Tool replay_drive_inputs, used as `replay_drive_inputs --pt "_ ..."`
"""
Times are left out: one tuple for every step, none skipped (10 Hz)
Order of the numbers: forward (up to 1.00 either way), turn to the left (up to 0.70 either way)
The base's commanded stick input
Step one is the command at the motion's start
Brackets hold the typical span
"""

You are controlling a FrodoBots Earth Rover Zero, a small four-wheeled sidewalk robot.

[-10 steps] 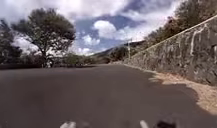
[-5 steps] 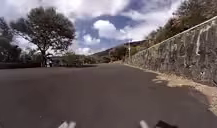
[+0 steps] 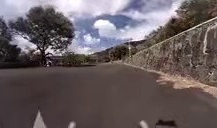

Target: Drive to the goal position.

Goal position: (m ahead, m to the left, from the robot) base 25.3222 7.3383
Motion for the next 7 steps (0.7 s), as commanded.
replay_drive_inputs --pt "0.50 0.00" --pt "0.50 0.00" --pt "0.50 0.00" --pt "0.50 0.00" --pt "0.50 0.00" --pt "0.50 0.00" --pt "0.50 0.00"
